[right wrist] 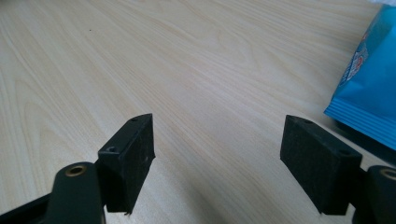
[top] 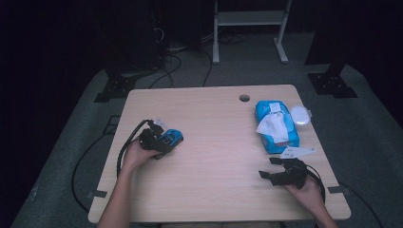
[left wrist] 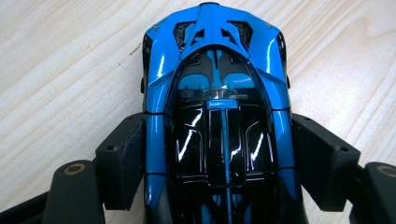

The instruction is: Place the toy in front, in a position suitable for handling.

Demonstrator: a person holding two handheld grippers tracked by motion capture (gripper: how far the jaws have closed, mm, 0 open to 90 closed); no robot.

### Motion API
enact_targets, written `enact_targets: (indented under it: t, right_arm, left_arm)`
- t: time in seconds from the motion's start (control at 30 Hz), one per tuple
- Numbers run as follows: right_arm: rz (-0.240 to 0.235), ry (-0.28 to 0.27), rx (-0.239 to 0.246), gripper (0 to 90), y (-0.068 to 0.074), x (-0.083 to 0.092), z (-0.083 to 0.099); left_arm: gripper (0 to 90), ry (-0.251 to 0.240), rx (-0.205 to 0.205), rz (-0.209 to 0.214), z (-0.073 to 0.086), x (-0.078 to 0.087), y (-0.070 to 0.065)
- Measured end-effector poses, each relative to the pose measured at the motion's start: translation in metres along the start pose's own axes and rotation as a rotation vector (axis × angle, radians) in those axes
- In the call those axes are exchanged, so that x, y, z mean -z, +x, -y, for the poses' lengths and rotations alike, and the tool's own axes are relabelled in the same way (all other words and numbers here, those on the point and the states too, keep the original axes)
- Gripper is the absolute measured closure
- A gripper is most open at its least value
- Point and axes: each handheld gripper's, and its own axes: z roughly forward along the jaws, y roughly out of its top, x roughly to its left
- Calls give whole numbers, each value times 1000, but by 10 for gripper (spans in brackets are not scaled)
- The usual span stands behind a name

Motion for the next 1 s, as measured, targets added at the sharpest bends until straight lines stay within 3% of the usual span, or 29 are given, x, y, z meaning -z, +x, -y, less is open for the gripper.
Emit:
enact_targets:
  t: [0.3, 0.7, 0.73, 0.77, 0.87, 1.0]
  right_arm:
    - [0, 6, 5, 249, 1, -1, 0]
    - [1, -6, 4, 249, -1, 2, 0]
    - [1, -9, 1, 249, -1, 3, 0]
    - [1, -10, 1, 249, -1, 3, 0]
    - [0, -7, 1, 249, -1, 3, 0]
    - [-1, -7, 7, 249, 0, 2, 0]
  left_arm:
    - [257, 15, -23, -34, -2, 1, -4]
    - [260, 9, -47, -40, -2, 2, -6]
    - [280, -14, -27, -28, -2, 5, -5]
    - [280, -17, -38, -25, -3, 7, -5]
    - [280, 7, -63, -47, -3, 5, -8]
    - [281, 7, -62, -41, -4, 5, -9]
